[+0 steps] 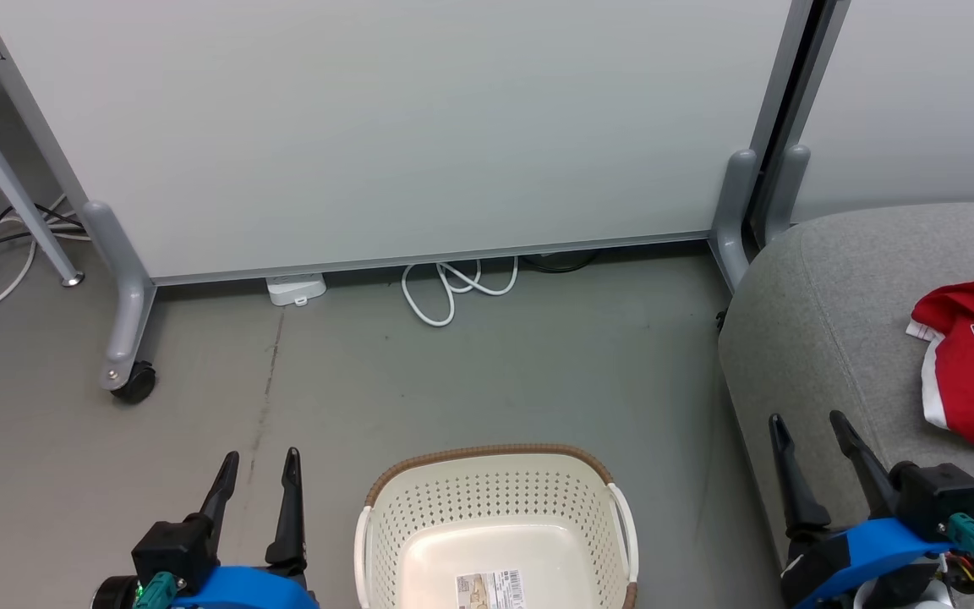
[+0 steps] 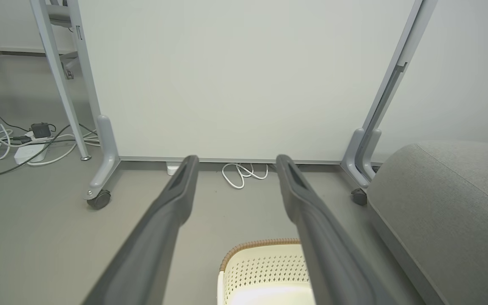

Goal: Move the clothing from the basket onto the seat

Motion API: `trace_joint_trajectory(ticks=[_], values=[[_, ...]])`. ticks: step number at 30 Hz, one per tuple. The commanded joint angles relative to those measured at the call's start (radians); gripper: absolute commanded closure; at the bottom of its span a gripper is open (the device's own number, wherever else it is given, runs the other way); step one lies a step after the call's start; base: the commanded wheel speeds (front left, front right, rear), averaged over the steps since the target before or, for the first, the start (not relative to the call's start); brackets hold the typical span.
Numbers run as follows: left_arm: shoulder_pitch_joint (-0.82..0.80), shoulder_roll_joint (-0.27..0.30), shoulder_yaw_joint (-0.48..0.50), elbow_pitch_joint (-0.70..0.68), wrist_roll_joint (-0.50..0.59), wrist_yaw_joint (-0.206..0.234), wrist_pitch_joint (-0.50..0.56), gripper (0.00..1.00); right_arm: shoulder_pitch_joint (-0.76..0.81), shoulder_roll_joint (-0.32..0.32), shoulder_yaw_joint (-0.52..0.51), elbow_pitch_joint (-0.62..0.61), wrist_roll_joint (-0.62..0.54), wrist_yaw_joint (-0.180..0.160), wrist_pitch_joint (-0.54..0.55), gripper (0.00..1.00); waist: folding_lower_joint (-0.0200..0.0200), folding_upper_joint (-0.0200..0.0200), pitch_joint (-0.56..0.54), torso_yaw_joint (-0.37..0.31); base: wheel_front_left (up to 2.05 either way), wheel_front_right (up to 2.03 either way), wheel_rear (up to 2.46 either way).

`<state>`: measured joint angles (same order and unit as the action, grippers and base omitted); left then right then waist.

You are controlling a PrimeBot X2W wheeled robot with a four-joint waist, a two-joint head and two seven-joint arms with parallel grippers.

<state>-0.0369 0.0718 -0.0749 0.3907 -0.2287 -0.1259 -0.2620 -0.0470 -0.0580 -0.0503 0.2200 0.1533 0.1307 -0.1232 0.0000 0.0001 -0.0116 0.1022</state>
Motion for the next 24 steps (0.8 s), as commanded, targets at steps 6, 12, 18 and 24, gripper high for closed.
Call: trace_joint_trajectory(ticks=[6, 12, 18, 24], values=[[0.003, 0.012, -0.009, 0.005, -0.007, -0.008, -0.004, 0.0, 0.019, 0.006, 0.003, -0.005, 0.005, 0.0, -0.003, 0.0, 0.0, -0.0001, 0.001, -0.004, 0.0, 0.0, 0.0], [-0.005, 0.015, -0.016, 0.002, -0.014, -0.008, -0.004, 0.0, 0.018, 0.008, 0.007, -0.007, 0.011, 0.0, 0.001, 0.0, 0.0, -0.0001, 0.003, -0.009, 0.0, 0.0, 0.0], [-0.003, 0.018, -0.021, 0.0, -0.019, -0.008, -0.004, 0.0, 0.018, 0.008, 0.01, -0.01, 0.006, 0.0, 0.006, 0.0, 0.0, -0.0001, 0.003, -0.011, 0.0, 0.0, 0.0], [0.007, 0.013, -0.028, 0.015, -0.028, 0.001, 0.002, 1.0, 0.01, 0.007, 0.01, 0.004, 0.008, 0.0, 0.009, 1.0, 0.0, -0.0001, 0.004, -0.008, 0.0, 0.0, 0.0]])
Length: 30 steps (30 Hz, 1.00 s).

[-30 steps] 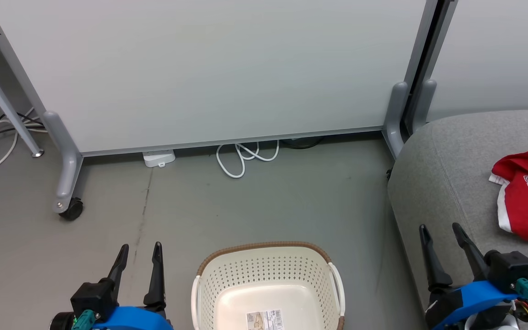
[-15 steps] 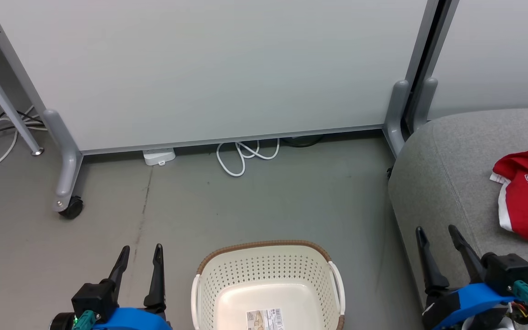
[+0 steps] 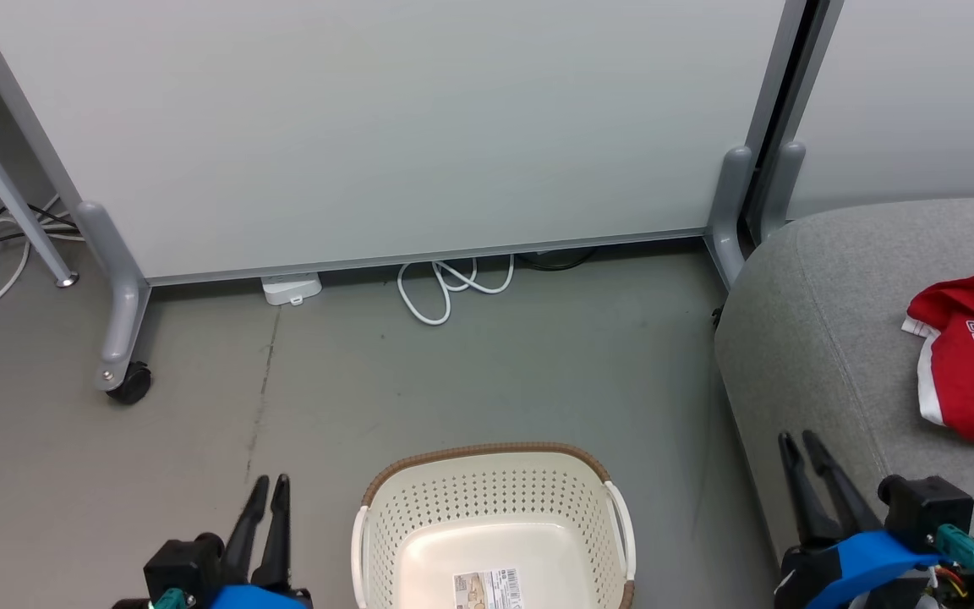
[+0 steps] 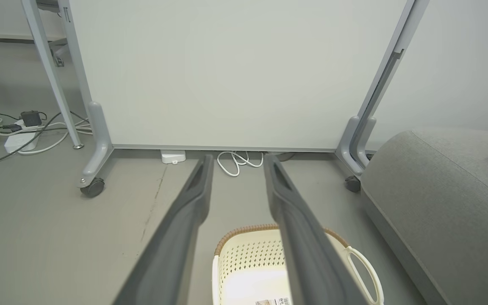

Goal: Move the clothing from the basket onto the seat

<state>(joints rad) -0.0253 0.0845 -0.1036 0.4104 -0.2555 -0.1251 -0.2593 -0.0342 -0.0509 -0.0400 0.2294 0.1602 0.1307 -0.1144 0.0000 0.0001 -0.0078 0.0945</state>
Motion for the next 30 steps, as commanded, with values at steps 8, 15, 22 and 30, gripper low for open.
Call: trace_joint_trajectory(ticks=[8, 15, 22, 30], values=[[0.019, -0.006, 0.011, 0.02, -0.079, 0.0, 0.026, 1.0, 0.0, 0.001, -0.01, 0.038, 0.085, 0.0, 0.019, 1.0, 0.0, -0.0001, 0.0, -0.003, 0.0, 0.0, 0.0], [0.008, -0.009, 0.032, 0.001, -0.205, -0.001, 0.06, 1.0, -0.006, 0.001, -0.014, 0.033, 0.219, 0.0, 0.038, 1.0, 0.0, -0.0001, 0.001, -0.009, 0.0, 0.0, 0.0], [-0.002, -0.011, 0.05, -0.017, -0.319, -0.001, 0.091, 1.0, -0.013, 0.001, -0.019, 0.029, 0.342, 0.0, 0.055, 1.0, 0.0, -0.0001, 0.002, -0.014, 0.0, 0.0, 0.0], [-0.013, -0.013, 0.07, -0.035, -0.44, -0.002, 0.124, 1.0, -0.021, 0.001, -0.025, 0.026, 0.472, 0.0, 0.075, 1.0, 0.0, -0.0001, 0.002, -0.02, 0.0, 0.0, 0.0]])
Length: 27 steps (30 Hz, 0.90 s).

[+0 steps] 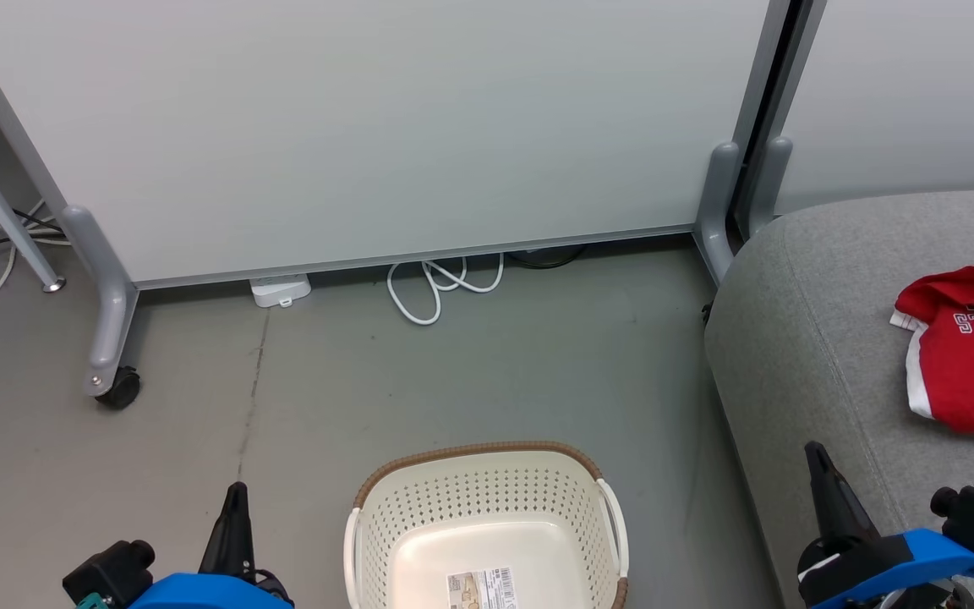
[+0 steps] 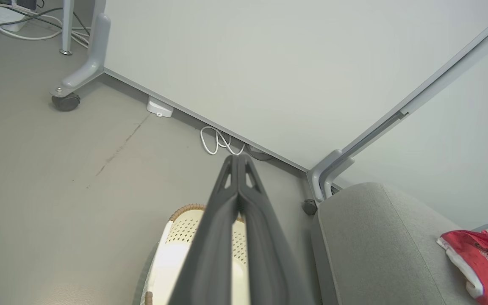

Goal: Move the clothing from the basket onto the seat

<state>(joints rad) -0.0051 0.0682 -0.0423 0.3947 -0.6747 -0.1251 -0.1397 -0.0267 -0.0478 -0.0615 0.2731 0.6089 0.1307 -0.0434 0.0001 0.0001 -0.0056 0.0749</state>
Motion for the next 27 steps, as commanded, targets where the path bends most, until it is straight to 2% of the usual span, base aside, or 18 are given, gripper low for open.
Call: trace_joint_trajectory(ticks=[1, 27], values=[[-0.035, 0.003, 0.011, -0.021, -0.035, -0.002, 0.008, 1.0, -0.029, -0.002, -0.004, -0.018, 0.039, 0.0, 0.007, 1.0, 0.0, -0.0001, 0.0, -0.001, 0.0, 0.0, 0.0], [-0.063, -0.004, 0.064, -0.069, -0.359, -0.004, 0.097, 1.0, -0.052, -0.003, -0.022, -0.024, 0.385, 0.0, 0.061, 1.0, 0.0, -0.0001, 0.002, -0.021, 0.0, 0.0, 0.0]])
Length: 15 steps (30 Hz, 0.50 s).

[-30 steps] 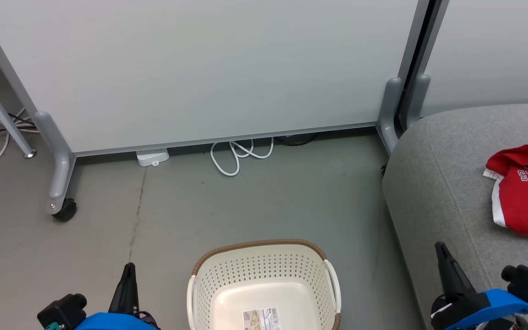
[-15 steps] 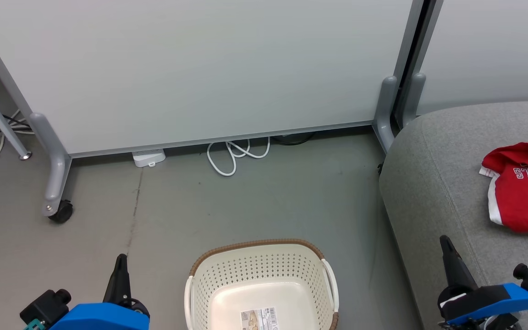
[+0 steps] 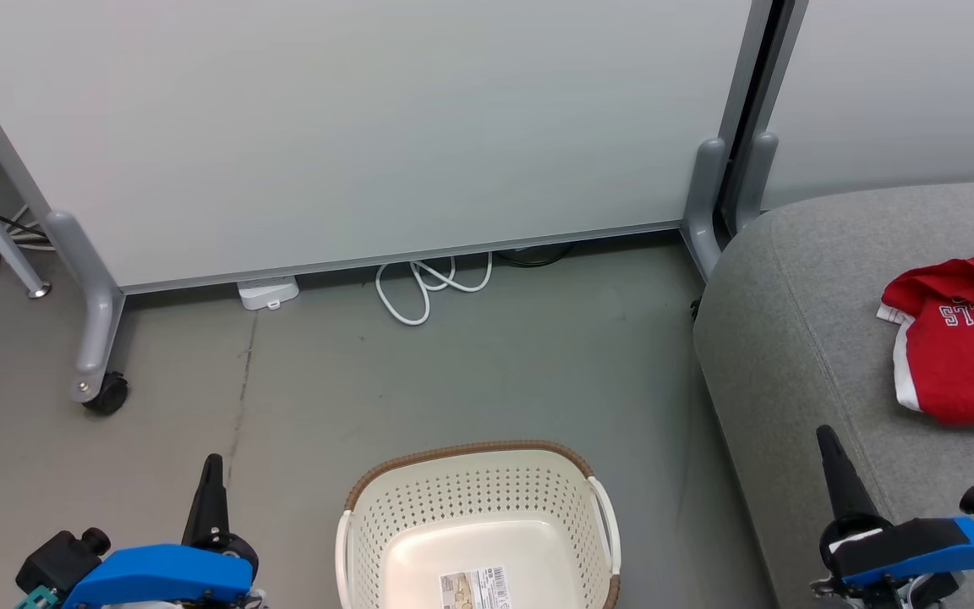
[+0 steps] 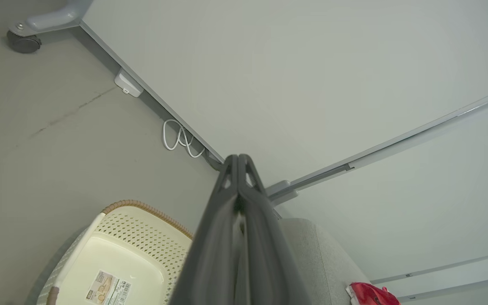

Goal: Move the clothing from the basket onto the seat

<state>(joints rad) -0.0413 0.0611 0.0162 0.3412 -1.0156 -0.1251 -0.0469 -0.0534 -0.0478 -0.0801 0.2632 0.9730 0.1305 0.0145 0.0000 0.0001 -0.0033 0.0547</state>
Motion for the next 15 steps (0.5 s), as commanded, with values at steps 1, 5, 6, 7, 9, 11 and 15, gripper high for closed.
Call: trace_joint_trajectory(ticks=[1, 5, 6, 7, 9, 11, 15], values=[[-0.028, 0.002, 0.008, -0.018, -0.029, -0.004, 0.007, 1.0, -0.026, -0.003, -0.004, -0.014, 0.033, 0.0, 0.005, 1.0, 0.0, -0.0001, 0.0, -0.001, 0.0, 0.0, 0.0], [-0.031, 0.001, 0.015, -0.024, -0.071, -0.005, 0.019, 1.0, -0.029, -0.003, -0.007, -0.015, 0.078, 0.0, 0.012, 1.0, 0.0, -0.0001, 0.001, -0.004, 0.0, 0.0, 0.0], [-0.034, 0.001, 0.019, -0.026, -0.092, -0.005, 0.025, 1.0, -0.03, -0.003, -0.008, -0.015, 0.101, 0.0, 0.016, 1.0, 0.0, -0.0001, 0.001, -0.006, 0.0, 0.0, 0.0], [-0.035, 0.001, 0.021, -0.028, -0.102, -0.005, 0.028, 1.0, -0.031, -0.003, -0.008, -0.015, 0.112, 0.0, 0.018, 1.0, 0.0, -0.0001, 0.001, -0.006, 0.0, 0.0, 0.0], [-0.037, 0.0, 0.024, -0.031, -0.122, -0.005, 0.033, 1.0, -0.033, -0.003, -0.01, -0.016, 0.132, 0.0, 0.021, 1.0, 0.0, -0.0001, 0.001, -0.008, 0.0, 0.0, 0.0], [-0.038, 0.0, 0.025, -0.033, -0.132, -0.005, 0.036, 1.0, -0.033, -0.003, -0.01, -0.016, 0.142, 0.0, 0.022, 1.0, 0.0, -0.0001, 0.001, -0.009, 0.0, 0.0, 0.0], [-0.039, -0.001, 0.031, -0.038, -0.171, -0.005, 0.047, 1.0, -0.035, -0.003, -0.012, -0.016, 0.185, 0.0, 0.029, 1.0, 0.0, -0.0001, 0.001, -0.012, 0.0, 0.0, 0.0]])
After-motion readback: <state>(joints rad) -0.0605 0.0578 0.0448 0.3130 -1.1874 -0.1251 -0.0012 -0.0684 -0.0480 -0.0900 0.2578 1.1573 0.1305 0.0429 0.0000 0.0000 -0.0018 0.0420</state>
